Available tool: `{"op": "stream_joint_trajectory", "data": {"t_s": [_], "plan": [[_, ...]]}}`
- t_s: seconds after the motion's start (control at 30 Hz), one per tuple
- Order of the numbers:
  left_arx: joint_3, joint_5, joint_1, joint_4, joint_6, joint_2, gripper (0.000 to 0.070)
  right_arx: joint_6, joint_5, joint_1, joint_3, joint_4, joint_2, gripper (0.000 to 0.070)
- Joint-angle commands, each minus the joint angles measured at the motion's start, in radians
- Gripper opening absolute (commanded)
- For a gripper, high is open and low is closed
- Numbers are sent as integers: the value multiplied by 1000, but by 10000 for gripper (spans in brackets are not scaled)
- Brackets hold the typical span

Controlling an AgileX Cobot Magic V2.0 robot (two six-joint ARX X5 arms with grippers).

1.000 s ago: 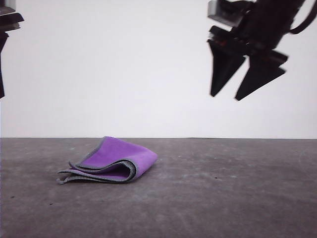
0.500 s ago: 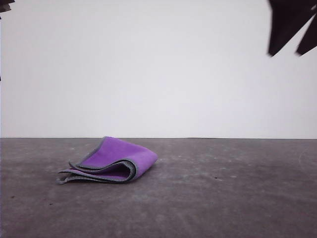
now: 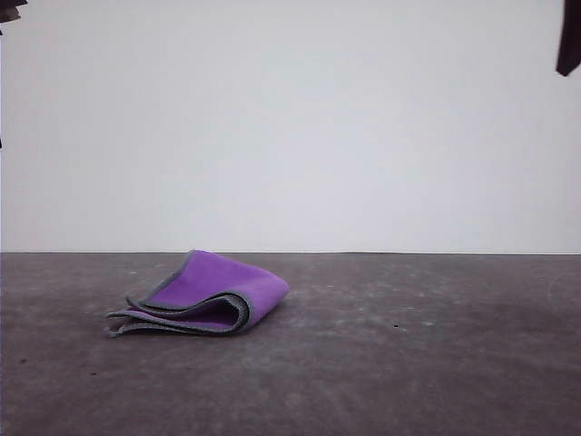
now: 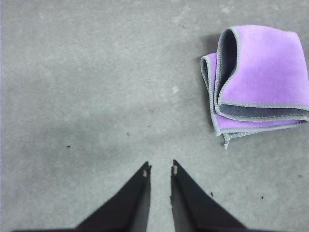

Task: Fold clothes

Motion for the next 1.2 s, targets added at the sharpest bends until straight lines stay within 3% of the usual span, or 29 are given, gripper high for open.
{"op": "stream_joint_trajectory", "data": {"t_s": [0.0,0.17,0.4,0.63,1.17], "plan": [[10,1,0,4,7,4,0,11,5,3,6,0,6,0],[10,1,0,14,8,1,0,11,26,3,-29,46,-6,0],[7,1,0,89,7,-60,0,41,40,3,-228,289,-106,0],[6,9,0,90,8,-105,0,74,38,5,-410,520,-190,0],[6,-17,0,104,7,-107,0,74,44,5,-419,538,-190,0]]}}
